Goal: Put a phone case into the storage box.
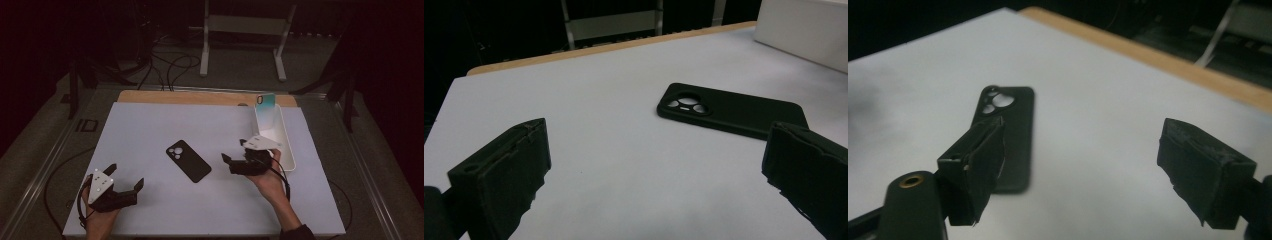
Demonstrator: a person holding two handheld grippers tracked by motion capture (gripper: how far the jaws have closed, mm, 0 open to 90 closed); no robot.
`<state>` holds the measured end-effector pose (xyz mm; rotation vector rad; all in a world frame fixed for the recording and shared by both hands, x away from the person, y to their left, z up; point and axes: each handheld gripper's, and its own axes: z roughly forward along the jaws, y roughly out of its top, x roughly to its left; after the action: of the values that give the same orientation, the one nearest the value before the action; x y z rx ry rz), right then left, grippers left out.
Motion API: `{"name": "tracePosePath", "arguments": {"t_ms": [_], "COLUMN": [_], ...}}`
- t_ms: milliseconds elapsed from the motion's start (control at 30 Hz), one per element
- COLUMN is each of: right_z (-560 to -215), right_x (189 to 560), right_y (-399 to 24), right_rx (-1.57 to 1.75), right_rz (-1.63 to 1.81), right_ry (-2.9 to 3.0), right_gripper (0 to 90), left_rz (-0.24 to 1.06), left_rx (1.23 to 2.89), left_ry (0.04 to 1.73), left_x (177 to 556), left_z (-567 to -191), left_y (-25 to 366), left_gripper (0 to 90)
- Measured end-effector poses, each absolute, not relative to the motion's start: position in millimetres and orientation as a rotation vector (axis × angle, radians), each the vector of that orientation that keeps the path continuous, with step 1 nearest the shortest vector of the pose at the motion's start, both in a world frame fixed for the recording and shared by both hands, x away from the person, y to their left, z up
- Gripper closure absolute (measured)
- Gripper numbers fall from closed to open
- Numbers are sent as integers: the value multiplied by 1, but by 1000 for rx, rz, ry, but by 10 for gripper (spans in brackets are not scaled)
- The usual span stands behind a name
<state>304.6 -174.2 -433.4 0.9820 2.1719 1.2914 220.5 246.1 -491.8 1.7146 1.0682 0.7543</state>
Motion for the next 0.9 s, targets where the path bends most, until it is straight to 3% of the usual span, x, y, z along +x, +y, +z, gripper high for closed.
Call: {"name": "tracePosePath", "arguments": {"t_ms": [67, 167, 467, 900], "right_z": [-433, -437, -456, -471], "right_x": [295, 281, 252, 247], "right_y": [-190, -213, -264, -264], "right_rx": [977, 979, 1033, 1020], "right_rz": [1334, 1374, 1441, 1430], "right_ry": [2147, 2072, 1891, 1908], "right_gripper": [124, 105, 101, 94], "left_rz": [754, 755, 755, 727], "left_rx": [1717, 1718, 1716, 1653], "left_ry": [1069, 1070, 1070, 1006], "left_x": [221, 220, 221, 213], "left_z": [-492, -492, -492, -480], "left_y": [245, 245, 245, 257], "left_gripper": [0, 0, 0, 0]}}
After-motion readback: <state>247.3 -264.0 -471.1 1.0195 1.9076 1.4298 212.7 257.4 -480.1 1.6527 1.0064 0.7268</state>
